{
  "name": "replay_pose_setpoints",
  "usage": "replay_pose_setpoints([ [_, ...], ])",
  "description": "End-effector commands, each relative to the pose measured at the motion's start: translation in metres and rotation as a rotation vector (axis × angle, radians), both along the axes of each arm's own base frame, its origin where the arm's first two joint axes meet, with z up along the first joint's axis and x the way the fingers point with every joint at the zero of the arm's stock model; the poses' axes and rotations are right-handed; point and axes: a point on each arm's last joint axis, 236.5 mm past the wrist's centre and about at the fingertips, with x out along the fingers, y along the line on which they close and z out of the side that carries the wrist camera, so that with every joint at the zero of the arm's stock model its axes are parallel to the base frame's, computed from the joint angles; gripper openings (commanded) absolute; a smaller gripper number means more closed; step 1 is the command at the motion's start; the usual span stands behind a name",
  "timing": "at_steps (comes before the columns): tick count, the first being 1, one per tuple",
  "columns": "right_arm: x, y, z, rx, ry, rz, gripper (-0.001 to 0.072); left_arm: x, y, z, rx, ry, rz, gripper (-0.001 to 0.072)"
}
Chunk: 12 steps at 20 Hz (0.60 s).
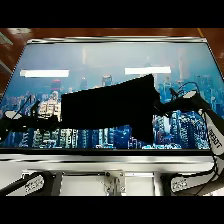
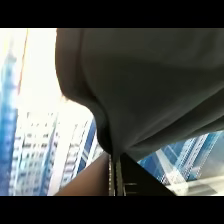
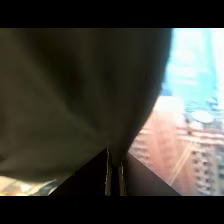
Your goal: Fold the shirts.
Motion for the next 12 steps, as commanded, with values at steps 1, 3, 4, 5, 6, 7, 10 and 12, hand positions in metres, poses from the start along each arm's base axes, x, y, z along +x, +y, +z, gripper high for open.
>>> replay_pose_setpoints([
  [1, 0.015, 0.008, 0.071, -0.01, -0.227, 0.186, 0.0059, 0.038, 0.018, 0.051, 0.089, -0.173, -0.022, 0.0037],
  [3, 0.024, 0.012, 0.164, -0.059, -0.477, 0.315, 0.0059, 0.069, 0.026, 0.137, 0.156, -0.4, -0.027, 0.0038],
  [4, 0.028, 0.011, 0.215, -0.106, -0.599, 0.326, 0.0059, 0.076, 0.024, 0.194, 0.2, -0.542, -0.067, 0.0038],
  [5, 0.028, 0.009, 0.272, -0.165, -0.74, 0.328, 0.0059, 0.075, 0.022, 0.256, 0.251, -0.691, -0.098, 0.0038],
  [6, 0.022, 0.009, 0.339, -0.228, -0.903, 0.316, 0.0059, 0.069, 0.02, 0.318, 0.305, -0.84, -0.102, 0.0038],
  [7, 0.01, 0.008, 0.401, -0.293, -1.055, 0.287, 0.0059, 0.054, 0.019, 0.385, 0.368, -1.0, -0.086, 0.0038],
  [10, -0.062, -0.008, 0.562, -0.51, -1.447, 0.106, 0.0059, -0.02, 0.014, 0.533, 0.542, -1.365, -0.016, 0.0038],
  [12, -0.115, -0.016, 0.616, -0.583, -1.567, -0.005, 0.0059, -0.066, 0.014, 0.581, 0.616, -1.476, 0.055, 0.0039],
])
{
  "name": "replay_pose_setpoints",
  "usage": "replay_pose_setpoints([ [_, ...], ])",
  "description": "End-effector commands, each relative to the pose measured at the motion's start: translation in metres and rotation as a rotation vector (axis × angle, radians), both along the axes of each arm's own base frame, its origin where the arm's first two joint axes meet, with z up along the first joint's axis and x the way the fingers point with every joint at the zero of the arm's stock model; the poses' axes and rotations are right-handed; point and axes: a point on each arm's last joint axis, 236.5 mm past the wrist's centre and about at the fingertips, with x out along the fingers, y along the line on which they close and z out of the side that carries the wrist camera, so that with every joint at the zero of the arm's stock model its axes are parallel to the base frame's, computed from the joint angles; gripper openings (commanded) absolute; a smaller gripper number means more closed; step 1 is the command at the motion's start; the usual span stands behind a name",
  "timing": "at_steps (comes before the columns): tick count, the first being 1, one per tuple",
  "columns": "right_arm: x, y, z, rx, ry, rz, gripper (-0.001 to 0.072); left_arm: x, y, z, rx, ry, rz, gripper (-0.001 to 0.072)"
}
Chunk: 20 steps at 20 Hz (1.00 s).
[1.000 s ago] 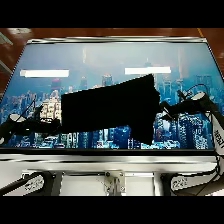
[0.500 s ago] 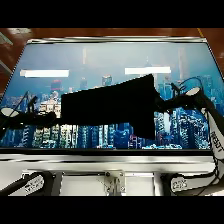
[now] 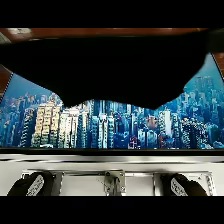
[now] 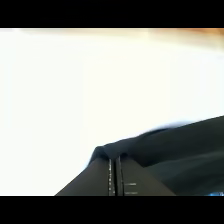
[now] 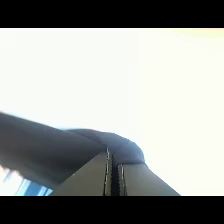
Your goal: Fold the shirts.
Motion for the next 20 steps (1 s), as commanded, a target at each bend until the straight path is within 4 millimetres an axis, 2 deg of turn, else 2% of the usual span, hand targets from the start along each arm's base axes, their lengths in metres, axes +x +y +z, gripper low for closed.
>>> replay_pose_setpoints([
  [1, -0.105, -0.011, 0.117, -0.027, -0.336, -0.149, 0.0059, -0.098, -0.004, 0.11, 0.081, -0.31, 0.114, 0.0039],
  [3, -0.132, -0.009, 0.113, -0.043, -0.316, -0.157, 0.0059, -0.12, 0.0, 0.114, 0.095, -0.332, 0.161, 0.0039],
  [5, -0.143, -0.009, 0.094, -0.068, -0.239, -0.163, 0.0059, -0.124, 0.008, 0.1, 0.124, -0.272, 0.2, 0.0039],
  [8, -0.139, -0.015, 0.059, -0.108, -0.091, -0.169, 0.0059, -0.11, 0.024, 0.058, 0.162, -0.104, 0.236, 0.0039],
  [10, -0.126, -0.015, 0.028, -0.089, 0.051, -0.156, 0.0059, -0.091, 0.03, 0.025, 0.151, -0.001, 0.229, 0.0039],
  [12, -0.108, -0.017, -0.015, -0.078, 0.248, -0.135, 0.0059, -0.072, 0.036, -0.011, 0.132, 0.094, 0.222, 0.0039],
  [15, -0.063, -0.026, -0.08, -0.04, 0.535, -0.127, 0.0059, -0.037, 0.047, -0.082, 0.095, 0.287, 0.207, 0.0039],
  [17, -0.018, -0.026, -0.122, -0.013, 0.649, -0.112, 0.0059, -0.011, 0.055, -0.135, 0.066, 0.43, 0.196, 0.0039],
  [18, 0.01, -0.021, -0.144, -0.002, 0.685, -0.097, 0.0059, 0.004, 0.061, -0.162, 0.049, 0.495, 0.193, 0.0039],
  [20, 0.069, -0.003, -0.185, 0.018, 0.701, -0.071, 0.0059, 0.039, 0.073, -0.203, 0.018, 0.578, 0.202, 0.0039],
])
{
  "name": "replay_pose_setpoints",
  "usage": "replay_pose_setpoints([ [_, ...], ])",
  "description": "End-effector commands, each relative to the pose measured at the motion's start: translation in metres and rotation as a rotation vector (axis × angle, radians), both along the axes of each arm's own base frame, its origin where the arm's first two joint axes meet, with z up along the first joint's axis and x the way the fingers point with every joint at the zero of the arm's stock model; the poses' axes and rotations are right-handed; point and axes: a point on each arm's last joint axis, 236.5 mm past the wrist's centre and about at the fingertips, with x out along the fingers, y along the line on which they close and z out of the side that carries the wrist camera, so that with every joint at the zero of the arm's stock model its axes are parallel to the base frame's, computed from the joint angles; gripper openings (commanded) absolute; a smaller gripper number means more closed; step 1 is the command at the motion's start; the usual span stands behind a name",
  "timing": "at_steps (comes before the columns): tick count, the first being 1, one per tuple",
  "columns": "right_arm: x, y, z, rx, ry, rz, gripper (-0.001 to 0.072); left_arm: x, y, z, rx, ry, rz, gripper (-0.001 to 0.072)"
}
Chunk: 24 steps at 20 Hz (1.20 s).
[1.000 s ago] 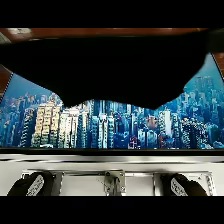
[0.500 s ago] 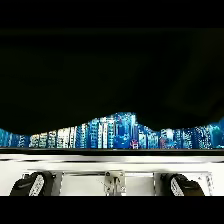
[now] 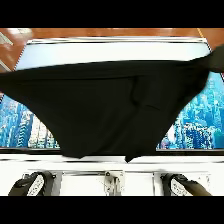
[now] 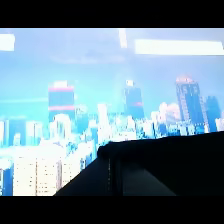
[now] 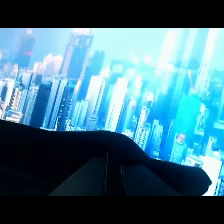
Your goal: Fold the shirts.
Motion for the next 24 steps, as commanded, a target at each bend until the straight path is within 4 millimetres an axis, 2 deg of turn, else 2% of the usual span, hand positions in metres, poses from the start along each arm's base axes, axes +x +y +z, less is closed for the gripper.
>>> replay_pose_setpoints([
  [1, 0.099, 0.023, -0.081, 0.05, 0.067, -0.004, 0.0059, 0.052, 0.021, -0.08, -0.056, 0.162, 0.031, 0.0039],
  [3, 0.16, 0.036, -0.115, 0.081, -0.003, -0.037, 0.006, 0.086, 0.027, -0.114, -0.094, 0.2, 0.041, 0.004],
  [5, 0.201, 0.042, -0.147, 0.106, -0.046, -0.073, 0.006, 0.113, 0.025, -0.15, -0.152, 0.246, 0.041, 0.004],
  [7, 0.218, 0.048, -0.181, 0.125, -0.019, -0.091, 0.006, 0.13, 0.016, -0.192, -0.199, 0.322, 0.027, 0.004],
  [9, 0.219, 0.052, -0.224, 0.142, 0.078, -0.105, 0.006, 0.136, 0.005, -0.236, -0.218, 0.419, 0.007, 0.004],
  [11, 0.209, 0.061, -0.264, 0.177, 0.208, -0.101, 0.0067, 0.137, -0.012, -0.275, -0.231, 0.514, -0.026, 0.004],
  [13, 0.199, 0.072, -0.291, 0.217, 0.303, -0.084, 0.007, 0.132, -0.028, -0.302, -0.238, 0.592, -0.059, 0.0044],
  [14, 0.198, 0.078, -0.295, 0.246, 0.321, -0.08, 0.0184, 0.127, -0.034, -0.31, -0.245, 0.627, -0.068, 0.0116],
  [15, 0.198, 0.082, -0.292, 0.269, 0.323, -0.078, 0.0466, 0.123, -0.036, -0.313, -0.256, 0.651, -0.065, 0.0288],
  [16, 0.196, 0.081, -0.285, 0.281, 0.322, -0.073, 0.0619, 0.118, -0.035, -0.313, -0.266, 0.675, -0.054, 0.0504],
  [17, 0.19, 0.077, -0.274, 0.274, 0.32, -0.051, 0.0628, 0.109, -0.031, -0.31, -0.265, 0.714, -0.062, 0.0596],
  [19, 0.169, 0.047, -0.255, 0.186, 0.33, -0.004, 0.0627, 0.083, -0.012, -0.299, -0.28, 0.819, -0.054, 0.0591],
  [20, 0.153, 0.02, -0.249, 0.104, 0.357, 0.008, 0.0626, 0.07, -0.001, -0.293, -0.303, 0.853, -0.032, 0.059],
  [21, 0.131, -0.009, -0.247, 0.021, 0.414, 0.007, 0.0624, 0.056, 0.009, -0.289, -0.325, 0.885, -0.015, 0.059],
  [22, 0.109, -0.04, -0.247, -0.041, 0.489, -0.019, 0.0579, 0.039, 0.016, -0.286, -0.35, 0.918, 0.003, 0.0592],
  [23, 0.088, -0.063, -0.248, -0.055, 0.569, -0.042, 0.0553, 0.018, 0.019, -0.289, -0.37, 0.957, 0.004, 0.0599],
  [24, 0.069, -0.076, -0.25, -0.012, 0.64, -0.056, 0.0553, -0.002, 0.019, -0.296, -0.394, 0.993, 0.015, 0.0603],
])
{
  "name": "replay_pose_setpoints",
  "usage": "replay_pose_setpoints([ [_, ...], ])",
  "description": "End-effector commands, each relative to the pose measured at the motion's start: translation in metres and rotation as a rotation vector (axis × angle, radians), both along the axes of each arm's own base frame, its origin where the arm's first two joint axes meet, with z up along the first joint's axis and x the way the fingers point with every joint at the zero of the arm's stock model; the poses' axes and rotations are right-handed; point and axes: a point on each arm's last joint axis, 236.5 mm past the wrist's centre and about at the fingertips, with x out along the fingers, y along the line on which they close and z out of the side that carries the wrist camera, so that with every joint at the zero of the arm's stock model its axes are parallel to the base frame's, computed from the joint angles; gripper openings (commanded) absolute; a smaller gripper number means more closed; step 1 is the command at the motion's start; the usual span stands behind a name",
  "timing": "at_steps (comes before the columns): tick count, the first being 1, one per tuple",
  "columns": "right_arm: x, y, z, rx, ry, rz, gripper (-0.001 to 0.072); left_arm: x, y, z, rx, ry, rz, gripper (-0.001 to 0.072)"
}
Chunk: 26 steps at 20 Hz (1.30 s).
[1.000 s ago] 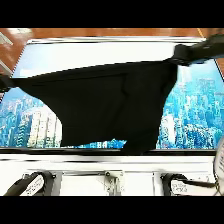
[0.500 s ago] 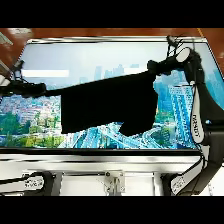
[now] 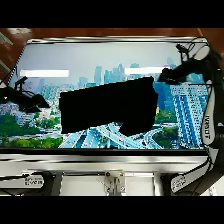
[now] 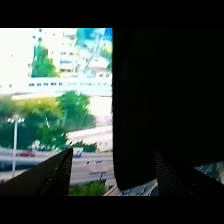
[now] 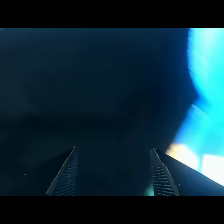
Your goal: Fold the shirts.
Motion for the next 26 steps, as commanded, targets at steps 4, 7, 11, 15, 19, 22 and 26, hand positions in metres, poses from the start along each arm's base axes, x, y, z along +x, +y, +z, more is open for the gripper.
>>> replay_pose_setpoints([
  [4, -0.079, -0.043, -0.011, 0.275, 0.302, -0.134, 0.0556, -0.104, -0.036, -0.051, -0.193, 0.171, 0.051, 0.0677],
  [7, -0.08, -0.032, -0.033, 0.312, 0.327, -0.168, 0.0556, -0.105, -0.063, -0.074, -0.25, 0.144, 0.104, 0.0677],
  [11, -0.065, -0.024, -0.047, 0.294, 0.275, -0.187, 0.0556, -0.083, -0.08, -0.085, -0.241, 0.072, 0.127, 0.0677],
  [15, -0.057, -0.028, -0.048, 0.283, 0.244, -0.205, 0.0556, -0.079, -0.095, -0.101, -0.238, 0.087, 0.107, 0.0662],
  [19, -0.061, -0.034, -0.056, 0.241, 0.265, -0.217, 0.0557, -0.06, -0.09, -0.104, -0.217, 0.047, 0.202, 0.0244],
  [22, -0.076, -0.023, -0.075, 0.211, 0.325, -0.185, 0.068, -0.054, -0.09, -0.098, -0.218, 0.019, 0.183, 0.0088],
  [26, -0.107, 0.012, -0.12, 0.231, 0.413, -0.133, 0.068, -0.048, -0.092, -0.081, -0.221, -0.025, 0.126, 0.004],
])
